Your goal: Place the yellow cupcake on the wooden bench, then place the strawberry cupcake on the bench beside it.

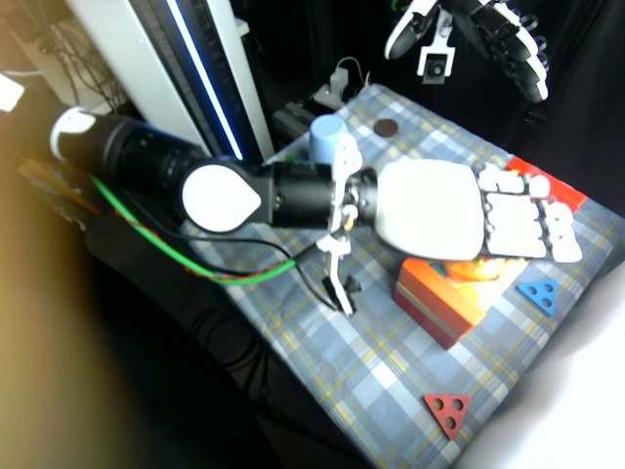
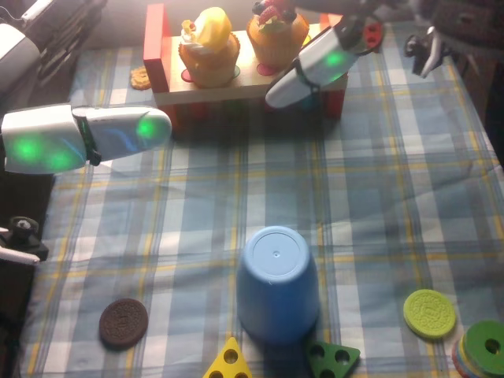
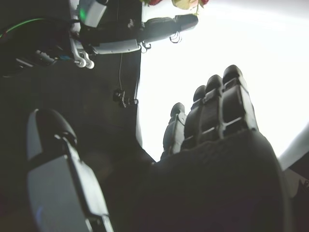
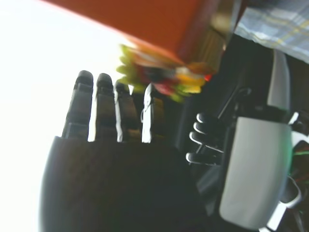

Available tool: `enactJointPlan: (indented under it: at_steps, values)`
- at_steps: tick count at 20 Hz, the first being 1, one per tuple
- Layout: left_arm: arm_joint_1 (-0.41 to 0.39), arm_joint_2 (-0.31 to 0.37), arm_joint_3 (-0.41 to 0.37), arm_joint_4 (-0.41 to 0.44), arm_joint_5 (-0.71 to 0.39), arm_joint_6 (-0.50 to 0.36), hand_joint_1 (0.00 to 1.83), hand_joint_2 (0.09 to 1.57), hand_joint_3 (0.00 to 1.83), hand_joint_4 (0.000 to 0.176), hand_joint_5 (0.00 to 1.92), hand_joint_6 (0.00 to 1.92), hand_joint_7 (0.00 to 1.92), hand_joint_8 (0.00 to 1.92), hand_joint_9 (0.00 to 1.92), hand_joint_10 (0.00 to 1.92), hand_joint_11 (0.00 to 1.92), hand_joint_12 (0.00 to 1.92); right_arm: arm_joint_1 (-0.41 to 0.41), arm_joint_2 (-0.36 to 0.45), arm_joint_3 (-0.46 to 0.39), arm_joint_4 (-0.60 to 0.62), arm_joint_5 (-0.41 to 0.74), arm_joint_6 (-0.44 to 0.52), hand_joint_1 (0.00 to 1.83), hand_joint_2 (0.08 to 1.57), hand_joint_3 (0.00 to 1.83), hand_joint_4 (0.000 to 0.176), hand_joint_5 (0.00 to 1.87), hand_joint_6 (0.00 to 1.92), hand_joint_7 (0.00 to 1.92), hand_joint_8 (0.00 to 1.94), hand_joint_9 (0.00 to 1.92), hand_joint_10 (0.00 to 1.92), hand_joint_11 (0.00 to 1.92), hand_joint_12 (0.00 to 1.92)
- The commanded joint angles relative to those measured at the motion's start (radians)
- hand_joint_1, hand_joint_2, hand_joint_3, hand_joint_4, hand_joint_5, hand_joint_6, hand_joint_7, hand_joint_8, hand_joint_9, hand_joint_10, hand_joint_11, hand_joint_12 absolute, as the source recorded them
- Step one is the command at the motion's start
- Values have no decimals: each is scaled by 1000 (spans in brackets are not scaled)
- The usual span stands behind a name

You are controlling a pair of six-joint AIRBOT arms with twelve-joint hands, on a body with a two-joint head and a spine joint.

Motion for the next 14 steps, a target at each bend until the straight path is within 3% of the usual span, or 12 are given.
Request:
enactJointPlan:
  at_steps: [1,3,4,5,6,7,8,9,10,12,13,14]
  values:
    - [-13,13,10,3,-131,-13,710,696,0,148,0,0,0,0,0,0,33,16,8,31,0,68,112,-21,655,768,0,176,0,0,0,0,0,0,0,0]
    - [-16,16,19,2,-152,-41,685,713,0,160,0,0,0,0,0,0,25,14,-9,74,-23,142,159,-65,602,763,0,176,0,0,0,0,0,0,0,0]
    - [-12,18,21,2,-172,-71,723,732,7,165,0,0,0,0,0,0,4,2,-26,105,-48,188,209,-80,711,790,0,176,0,0,0,0,0,0,0,0]
    - [-1,22,22,4,-196,-105,739,747,14,140,0,0,0,0,0,0,0,0,-60,150,-83,250,276,-101,698,794,0,176,0,0,0,0,0,0,16,7]
    - [14,28,22,10,-224,-144,767,734,7,169,0,0,0,0,0,0,0,0,-99,199,-124,316,355,-124,818,810,6,176,0,0,0,0,0,0,2,1]
    - [30,32,23,19,-256,-194,771,749,12,144,0,0,0,0,0,0,0,0,-149,249,-169,384,447,-148,854,818,8,176,0,0,0,0,0,0,0,0]
    - [58,34,35,31,-302,-298,737,752,13,149,0,0,0,0,0,0,0,0,-228,310,-225,468,574,-168,937,858,22,176,0,0,0,0,0,0,0,0]
    - [74,34,42,35,-323,-340,726,752,12,171,0,0,0,0,0,0,0,0,-257,330,-246,497,622,-174,984,861,19,176,0,0,0,0,0,0,0,0]
    - [126,34,54,37,-372,-440,701,727,0,176,0,0,0,0,4,2,0,0,-342,369,-290,564,736,-178,908,803,0,176,0,0,0,0,0,0,0,0]
    - [206,36,59,25,-472,-560,712,734,3,176,0,0,0,0,17,6,24,11,-481,421,-352,660,913,-178,923,797,0,166,0,0,0,0,0,0,0,0]
    - [245,36,59,18,-543,-611,687,753,10,176,0,0,27,9,36,12,56,26,-560,436,-384,719,1009,-178,851,755,0,174,0,0,0,0,0,0,0,0]
    - [267,35,60,16,-580,-642,704,755,4,157,23,1,120,6,97,12,106,72,-614,443,-403,760,1088,-178,815,734,0,176,6,2,16,6,16,6,0,0]
